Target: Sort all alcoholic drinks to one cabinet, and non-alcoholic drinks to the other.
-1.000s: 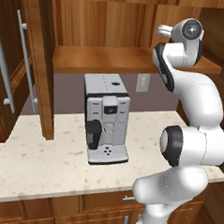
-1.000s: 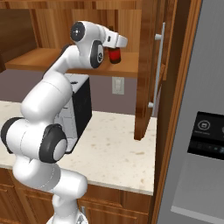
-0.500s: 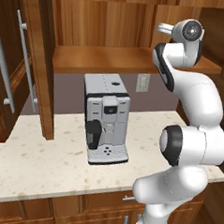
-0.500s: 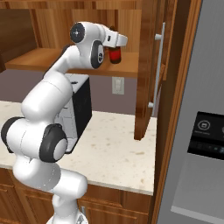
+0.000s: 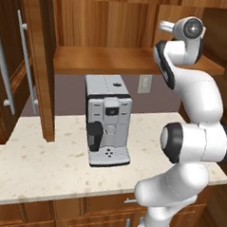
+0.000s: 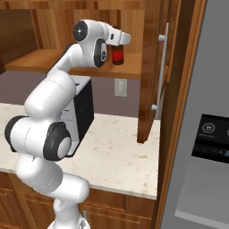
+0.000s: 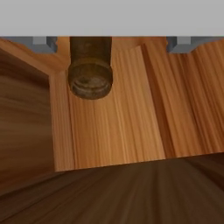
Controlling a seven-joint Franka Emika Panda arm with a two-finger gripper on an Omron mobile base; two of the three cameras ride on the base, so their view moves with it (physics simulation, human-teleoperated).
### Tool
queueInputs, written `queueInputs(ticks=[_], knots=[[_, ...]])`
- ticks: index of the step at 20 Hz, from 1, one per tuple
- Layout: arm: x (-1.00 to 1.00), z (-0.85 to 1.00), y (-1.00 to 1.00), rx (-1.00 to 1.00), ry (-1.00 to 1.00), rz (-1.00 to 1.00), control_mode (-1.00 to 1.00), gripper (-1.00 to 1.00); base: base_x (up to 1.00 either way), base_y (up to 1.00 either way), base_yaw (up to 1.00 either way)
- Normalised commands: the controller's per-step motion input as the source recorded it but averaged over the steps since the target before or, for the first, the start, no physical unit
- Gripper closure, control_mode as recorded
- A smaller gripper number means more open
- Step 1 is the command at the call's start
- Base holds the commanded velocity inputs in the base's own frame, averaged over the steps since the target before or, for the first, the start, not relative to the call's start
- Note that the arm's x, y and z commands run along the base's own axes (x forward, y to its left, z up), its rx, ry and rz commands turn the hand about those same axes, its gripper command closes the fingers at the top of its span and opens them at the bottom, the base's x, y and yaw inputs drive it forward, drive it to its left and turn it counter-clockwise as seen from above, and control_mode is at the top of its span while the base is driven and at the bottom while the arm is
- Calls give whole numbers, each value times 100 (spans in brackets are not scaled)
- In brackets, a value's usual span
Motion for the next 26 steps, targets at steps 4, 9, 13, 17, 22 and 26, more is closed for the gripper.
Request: queueInputs(ticks=[4, 9, 13, 17, 22, 26], knots=[[22, 3, 1, 1, 0, 0, -100, -100, 0, 0, 0], [18, 3, 0, 1, 0, 0, -100, -100, 0, 0, 0], [10, 6, 0, 1, 0, 0, -100, -100, 0, 0, 0], [1, 8, 0, 1, 0, 0, -100, -100, 0, 0, 0], [-2, 5, 0, 0, 0, 0, -100, -100, 0, 0, 0], [-15, 2, 0, 0, 0, 0, -100, -100, 0, 0, 0]])
